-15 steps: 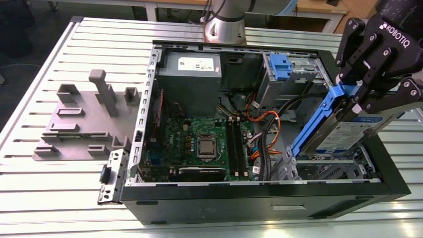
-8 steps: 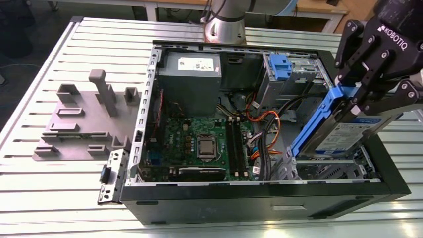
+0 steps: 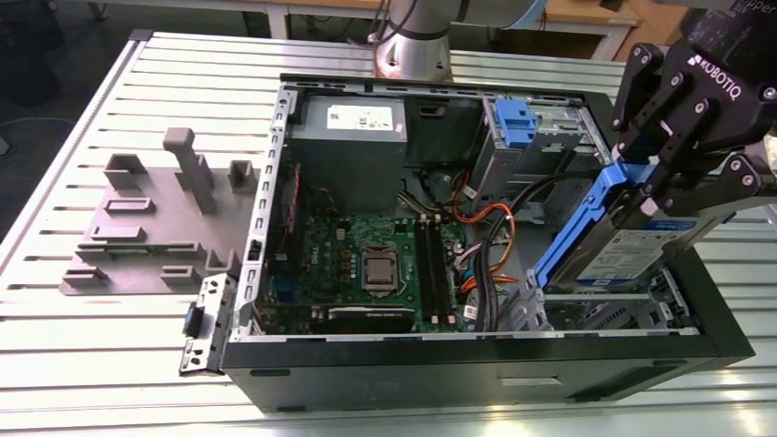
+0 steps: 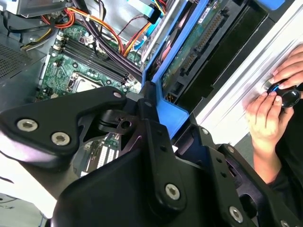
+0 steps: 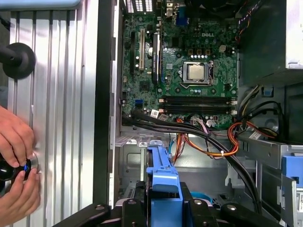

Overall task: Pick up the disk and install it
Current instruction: 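Insert the disk into the insertion slot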

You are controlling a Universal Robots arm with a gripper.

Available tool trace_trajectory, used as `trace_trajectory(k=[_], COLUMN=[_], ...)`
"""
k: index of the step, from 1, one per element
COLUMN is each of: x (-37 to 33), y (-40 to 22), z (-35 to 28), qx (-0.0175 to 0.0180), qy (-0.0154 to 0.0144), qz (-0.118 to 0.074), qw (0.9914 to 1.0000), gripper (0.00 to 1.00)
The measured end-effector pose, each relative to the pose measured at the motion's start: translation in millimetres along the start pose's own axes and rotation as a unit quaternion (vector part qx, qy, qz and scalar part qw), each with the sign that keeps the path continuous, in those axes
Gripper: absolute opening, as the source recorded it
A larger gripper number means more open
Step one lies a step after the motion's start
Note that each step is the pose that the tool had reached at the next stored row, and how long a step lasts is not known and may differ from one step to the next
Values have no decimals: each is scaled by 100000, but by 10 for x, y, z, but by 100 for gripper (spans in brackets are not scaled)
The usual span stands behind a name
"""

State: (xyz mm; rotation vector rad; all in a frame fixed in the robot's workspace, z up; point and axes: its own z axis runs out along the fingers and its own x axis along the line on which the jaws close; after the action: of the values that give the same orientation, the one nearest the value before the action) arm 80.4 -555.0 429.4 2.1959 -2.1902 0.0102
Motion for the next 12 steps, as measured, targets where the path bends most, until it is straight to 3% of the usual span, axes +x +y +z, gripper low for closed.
trace_trajectory(k=[12], x=[-1], y=[-1], z=[36], qx=[12], qy=[27], qz=[-1], qw=[100000], gripper=[36])
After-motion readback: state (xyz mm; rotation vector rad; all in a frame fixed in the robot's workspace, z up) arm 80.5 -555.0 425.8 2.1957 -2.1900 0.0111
